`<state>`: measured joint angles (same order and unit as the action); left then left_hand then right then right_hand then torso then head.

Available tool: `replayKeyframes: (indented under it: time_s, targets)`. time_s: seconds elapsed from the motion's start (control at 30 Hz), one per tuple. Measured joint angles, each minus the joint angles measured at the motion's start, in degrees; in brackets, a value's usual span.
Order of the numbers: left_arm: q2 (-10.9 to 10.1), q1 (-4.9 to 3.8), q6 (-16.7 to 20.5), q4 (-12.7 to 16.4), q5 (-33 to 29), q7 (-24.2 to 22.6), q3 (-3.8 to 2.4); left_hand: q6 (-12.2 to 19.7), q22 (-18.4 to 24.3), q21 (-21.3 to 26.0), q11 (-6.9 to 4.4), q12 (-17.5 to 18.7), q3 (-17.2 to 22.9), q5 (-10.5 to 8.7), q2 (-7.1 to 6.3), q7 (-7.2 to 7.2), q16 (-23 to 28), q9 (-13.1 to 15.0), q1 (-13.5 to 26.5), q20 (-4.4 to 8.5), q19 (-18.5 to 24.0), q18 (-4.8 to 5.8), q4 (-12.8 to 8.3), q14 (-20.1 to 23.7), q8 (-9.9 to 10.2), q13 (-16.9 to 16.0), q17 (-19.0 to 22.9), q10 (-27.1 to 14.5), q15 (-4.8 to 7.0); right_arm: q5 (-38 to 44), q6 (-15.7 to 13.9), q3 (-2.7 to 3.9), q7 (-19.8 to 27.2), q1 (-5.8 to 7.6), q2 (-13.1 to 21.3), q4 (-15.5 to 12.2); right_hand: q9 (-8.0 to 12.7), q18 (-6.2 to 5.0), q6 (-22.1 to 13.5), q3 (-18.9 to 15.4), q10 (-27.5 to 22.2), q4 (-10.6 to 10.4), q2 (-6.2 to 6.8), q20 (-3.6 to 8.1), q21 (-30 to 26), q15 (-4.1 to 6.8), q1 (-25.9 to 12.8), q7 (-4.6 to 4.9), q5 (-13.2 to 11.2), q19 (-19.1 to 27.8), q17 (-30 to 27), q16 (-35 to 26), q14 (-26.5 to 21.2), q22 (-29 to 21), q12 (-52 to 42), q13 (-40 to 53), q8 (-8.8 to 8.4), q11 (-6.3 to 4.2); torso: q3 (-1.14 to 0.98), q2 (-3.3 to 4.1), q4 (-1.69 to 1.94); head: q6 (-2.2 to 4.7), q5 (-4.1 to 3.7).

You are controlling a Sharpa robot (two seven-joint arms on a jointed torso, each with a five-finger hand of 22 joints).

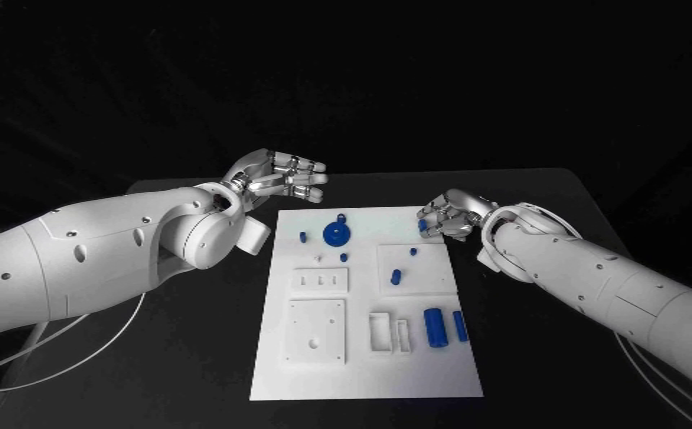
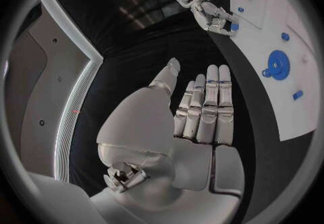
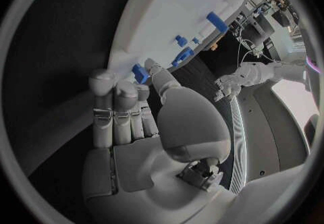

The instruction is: Assemble the parts on the task board

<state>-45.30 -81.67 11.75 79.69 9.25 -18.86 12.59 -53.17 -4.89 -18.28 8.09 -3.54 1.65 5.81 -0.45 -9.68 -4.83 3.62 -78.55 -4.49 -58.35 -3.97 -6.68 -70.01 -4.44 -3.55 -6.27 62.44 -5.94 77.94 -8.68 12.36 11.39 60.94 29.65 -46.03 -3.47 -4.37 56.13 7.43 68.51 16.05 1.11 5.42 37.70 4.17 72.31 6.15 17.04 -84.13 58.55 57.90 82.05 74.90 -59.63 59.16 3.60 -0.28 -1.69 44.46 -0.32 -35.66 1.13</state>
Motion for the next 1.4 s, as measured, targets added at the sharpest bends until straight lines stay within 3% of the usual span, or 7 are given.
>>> replayKeyframes:
  time_s: [0.47, 1.07, 1.33, 1.4]
  targets:
    - [0.0, 0.00, 0.0, 0.0, 0.0, 0.1, 0.00, 0.0, 0.0, 0.0, 0.00, 0.0, 0.0, 0.00, 0.00, -0.01, 0.0, 0.0, 0.0, 0.00, 0.0, 0.00, 0.0, 0.0, 0.0, 0.0, 0.0, 0.0, 0.00, 0.3, 0.0, -0.09, -0.3, -0.14, -0.2, 0.4, 0.0, 0.00, 5.1, 7.2, 0.2, 0.1, -0.44, 0.00, 0.8, 0.00, -0.4, -0.03, -2.0, 0.0, 0.5, 0.3, 0.0, 0.0, -0.5, 0.4, 0.00, 0.19, -0.09, -0.06, 0.00, -0.31, -0.03]
    - [0.0, 0.00, 0.0, -0.1, 0.0, 0.2, 0.00, 0.2, 0.0, 0.0, 0.00, 0.0, -0.2, 0.00, 0.00, -0.22, 0.0, 0.0, 0.0, 0.00, 0.0, 0.00, 0.2, 0.0, 0.0, 0.0, 0.0, 0.0, 0.00, 0.4, -0.2, -0.23, -0.8, -0.34, -0.6, 0.7, -0.1, 0.00, 5.1, 7.9, 0.2, 0.1, -0.23, 0.00, 0.9, 0.00, -1.0, -0.03, -2.2, 0.0, 0.6, 0.3, 0.0, 0.0, -0.8, 0.4, 0.00, 0.19, -0.09, -0.01, -0.01, -0.38, -0.25]
    - [0.0, 0.00, 0.0, -0.1, 0.0, 0.3, 0.00, 0.2, 0.0, 0.0, 0.00, 0.0, -0.2, 0.00, 0.00, -0.23, 0.0, 0.0, 0.0, 0.00, 0.0, 0.00, 0.2, 0.0, 0.0, 0.0, 0.0, 0.0, 0.00, 0.5, -0.9, -0.26, -1.1, -0.37, -0.7, 0.7, -0.2, 0.00, 7.9, 8.1, 0.7, -0.1, -0.91, 0.00, 1.5, 0.24, -1.7, -0.92, -2.4, 0.0, 1.0, 0.8, 0.3, 0.0, -0.8, 0.6, -0.02, -0.14, -0.09, -0.01, -0.01, -0.46, -0.25]
    - [0.0, 0.00, 0.0, -0.1, 0.0, 0.3, 0.00, 0.2, 0.0, 0.0, -0.47, 0.0, -0.3, 0.00, 0.00, -0.23, 0.0, 0.0, 0.0, 0.00, 0.0, 0.00, 0.3, 0.0, 0.0, 0.0, 0.0, 0.6, 0.00, 0.5, -1.2, -0.27, -1.1, -0.39, -0.7, 0.7, -0.2, 0.00, 8.8, 8.5, 0.9, -0.2, -1.18, 0.00, 1.8, 0.25, -1.9, -1.12, -2.4, 0.0, 1.2, 0.8, 0.3, 0.0, -1.1, 0.7, -0.17, -0.33, -0.09, -0.01, -0.01, -0.46, -0.25]
